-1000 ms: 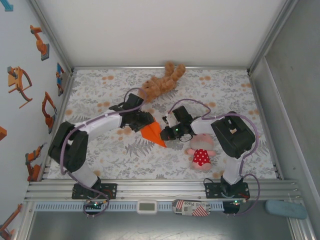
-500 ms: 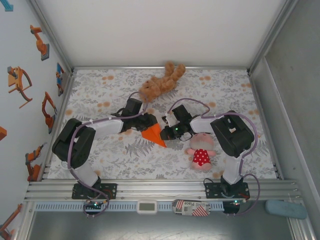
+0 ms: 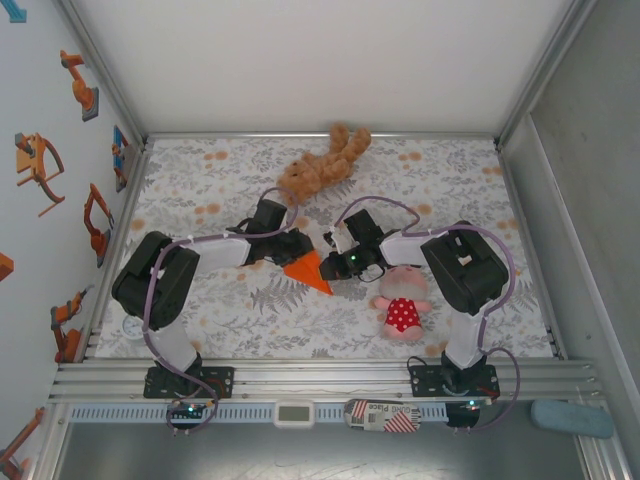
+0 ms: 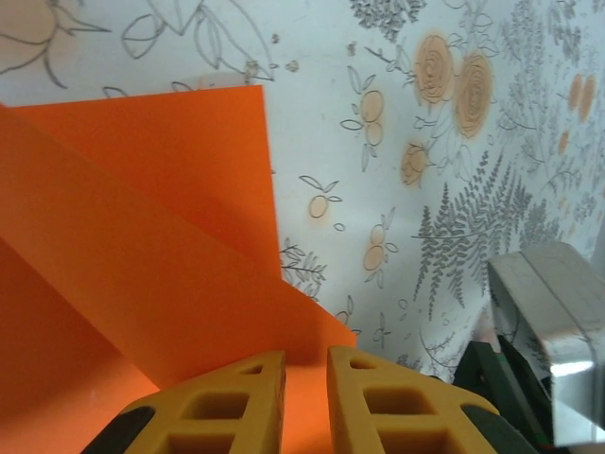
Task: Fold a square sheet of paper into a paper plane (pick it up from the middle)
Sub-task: Fourth fold the wing at the center of the table.
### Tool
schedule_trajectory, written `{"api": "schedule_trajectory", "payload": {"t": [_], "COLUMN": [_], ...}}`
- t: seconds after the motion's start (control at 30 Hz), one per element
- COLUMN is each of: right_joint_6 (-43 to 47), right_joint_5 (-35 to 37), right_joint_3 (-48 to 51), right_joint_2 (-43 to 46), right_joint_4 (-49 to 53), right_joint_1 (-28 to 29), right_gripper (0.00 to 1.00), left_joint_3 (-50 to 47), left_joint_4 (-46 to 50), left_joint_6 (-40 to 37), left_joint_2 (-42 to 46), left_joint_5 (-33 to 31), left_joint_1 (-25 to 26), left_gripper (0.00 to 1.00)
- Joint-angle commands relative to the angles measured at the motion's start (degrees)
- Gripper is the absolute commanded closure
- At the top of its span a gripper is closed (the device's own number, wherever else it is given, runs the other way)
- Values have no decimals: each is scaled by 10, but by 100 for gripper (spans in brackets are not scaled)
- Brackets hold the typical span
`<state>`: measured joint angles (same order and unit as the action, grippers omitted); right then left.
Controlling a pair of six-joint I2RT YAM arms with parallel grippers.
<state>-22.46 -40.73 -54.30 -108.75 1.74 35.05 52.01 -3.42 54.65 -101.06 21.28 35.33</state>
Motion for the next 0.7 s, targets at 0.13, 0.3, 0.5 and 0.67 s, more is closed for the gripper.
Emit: {"api": "schedule_trajectory", "payload": {"t": [0.13,0.3,0.5,0.67], "right_joint_6": [8,5,-4,-14], "right_joint_5": [15,10,0,-2], "right_joint_3": [-4,-1,3,6], "right_joint_2": [-10,3,22,44], "right_joint_4": [27,28,22,20], "right_joint_1": [-2,-3,-5,-7], "right_gripper": [86,85,83,81], "left_joint_3": [13,17,23,27], "left_joint_4": [48,47,46,46], "left_joint_6": [0,-2,-13,-19], "left_joint_2": [-15,-20,-20,-19], "left_joint_5": [-29,-26,-19,-14], "left_joint_1": [2,2,2,3], "left_gripper": [82,82,81,80]}}
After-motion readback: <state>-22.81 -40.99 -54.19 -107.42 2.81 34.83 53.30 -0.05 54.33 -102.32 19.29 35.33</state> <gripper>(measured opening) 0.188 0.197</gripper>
